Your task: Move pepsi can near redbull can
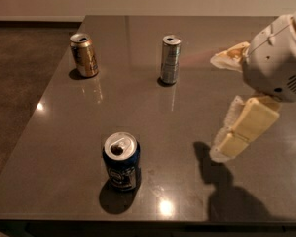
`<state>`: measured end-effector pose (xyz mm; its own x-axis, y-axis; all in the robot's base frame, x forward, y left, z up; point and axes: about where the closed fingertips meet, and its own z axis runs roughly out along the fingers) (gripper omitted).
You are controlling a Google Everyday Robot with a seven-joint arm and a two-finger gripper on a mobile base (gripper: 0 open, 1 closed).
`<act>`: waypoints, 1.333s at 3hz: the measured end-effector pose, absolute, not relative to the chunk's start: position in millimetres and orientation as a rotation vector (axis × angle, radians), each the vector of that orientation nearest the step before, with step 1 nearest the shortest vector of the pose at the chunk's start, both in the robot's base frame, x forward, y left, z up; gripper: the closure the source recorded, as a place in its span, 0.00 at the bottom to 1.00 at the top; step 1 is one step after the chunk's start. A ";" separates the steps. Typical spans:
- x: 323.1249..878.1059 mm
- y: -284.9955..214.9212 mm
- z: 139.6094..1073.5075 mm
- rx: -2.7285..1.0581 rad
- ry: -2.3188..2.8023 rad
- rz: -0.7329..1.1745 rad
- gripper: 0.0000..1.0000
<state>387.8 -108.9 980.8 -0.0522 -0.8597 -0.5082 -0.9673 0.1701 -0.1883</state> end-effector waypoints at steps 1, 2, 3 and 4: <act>378.9 -71.9 968.1 -1.674 1.909 0.305 0.00; 371.6 -37.8 953.1 -1.643 1.880 0.310 0.00; 364.8 -9.0 941.0 -1.638 1.856 0.326 0.00; 358.8 12.1 931.9 -1.642 1.837 0.348 0.00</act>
Offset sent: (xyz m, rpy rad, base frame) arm -0.0208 0.1088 -0.0590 0.1328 -0.0539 -0.0270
